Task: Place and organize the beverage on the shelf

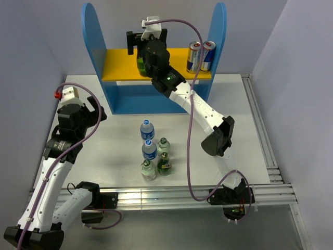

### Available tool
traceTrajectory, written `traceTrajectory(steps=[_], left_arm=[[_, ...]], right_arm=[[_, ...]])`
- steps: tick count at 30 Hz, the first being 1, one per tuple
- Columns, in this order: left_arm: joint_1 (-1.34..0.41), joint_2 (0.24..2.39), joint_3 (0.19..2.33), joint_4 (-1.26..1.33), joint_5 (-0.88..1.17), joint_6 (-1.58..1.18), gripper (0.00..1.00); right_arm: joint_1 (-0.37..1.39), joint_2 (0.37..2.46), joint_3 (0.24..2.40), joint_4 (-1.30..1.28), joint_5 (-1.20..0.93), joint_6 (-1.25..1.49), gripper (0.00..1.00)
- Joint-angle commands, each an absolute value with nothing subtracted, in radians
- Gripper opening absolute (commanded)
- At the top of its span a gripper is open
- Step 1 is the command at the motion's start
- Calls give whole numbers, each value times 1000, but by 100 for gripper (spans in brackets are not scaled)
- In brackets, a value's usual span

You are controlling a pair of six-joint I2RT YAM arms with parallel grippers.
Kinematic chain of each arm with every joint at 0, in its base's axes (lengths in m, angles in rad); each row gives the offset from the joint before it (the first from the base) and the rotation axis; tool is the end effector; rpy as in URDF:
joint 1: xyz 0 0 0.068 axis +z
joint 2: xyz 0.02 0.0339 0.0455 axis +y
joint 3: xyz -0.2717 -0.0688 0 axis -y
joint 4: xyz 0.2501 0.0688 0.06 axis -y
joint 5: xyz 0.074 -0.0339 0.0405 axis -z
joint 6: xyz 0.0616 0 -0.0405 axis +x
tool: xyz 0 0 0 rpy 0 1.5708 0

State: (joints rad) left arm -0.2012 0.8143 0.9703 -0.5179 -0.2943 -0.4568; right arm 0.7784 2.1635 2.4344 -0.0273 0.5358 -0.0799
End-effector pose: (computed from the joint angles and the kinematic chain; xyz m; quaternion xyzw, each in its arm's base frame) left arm 0.1952 -0.0216 0.3621 -0.1864 0.7967 -0.0675 0.5710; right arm 0.3923 0.3427 0.4942 -0.0575 0.6269 0.1068 0.7696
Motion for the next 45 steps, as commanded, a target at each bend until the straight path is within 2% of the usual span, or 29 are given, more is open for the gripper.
traceTrajectory(steps=[1, 8, 15, 21, 27, 29, 30, 33, 35, 40, 42, 45], left_arm=[[-196, 801, 973, -511, -307, -442, 99], [-189, 810, 979, -515, -321, -439, 99], [-176, 791, 974, -506, -330, -437, 99], [-169, 784, 976, -497, -328, -434, 99], [-181, 712, 948, -388, -38, -411, 99], [-273, 709, 962, -384, -40, -411, 99], [-320, 716, 968, -388, -82, -414, 99], [-591, 771, 1017, -431, -249, -443, 99], [-705, 784, 1038, -439, -337, -463, 99], [-1141, 767, 1063, -532, -766, -633, 99], [-1307, 781, 1074, -578, -856, -719, 99], [-1519, 915, 1121, -695, -1056, -858, 99]], right_arm=[[784, 2140, 2439, 44, 546, -90, 100], [824, 2060, 2332, 73, 626, -120, 100], [873, 1791, 1958, 181, 710, -80, 100], [951, 1603, 1735, 175, 831, -61, 100], [1138, 1278, 1297, 276, 1100, -72, 100], [1182, 1144, 1161, 196, 1104, 32, 100], [1187, 1100, 1128, 137, 1076, 180, 100], [1189, 953, 1013, -38, 1030, 357, 98], [1196, 881, 953, -121, 1034, 400, 97], [1210, 801, 907, -317, 1097, 514, 98], [1210, 766, 879, -340, 1100, 528, 98], [1209, 716, 835, -363, 1104, 534, 98]])
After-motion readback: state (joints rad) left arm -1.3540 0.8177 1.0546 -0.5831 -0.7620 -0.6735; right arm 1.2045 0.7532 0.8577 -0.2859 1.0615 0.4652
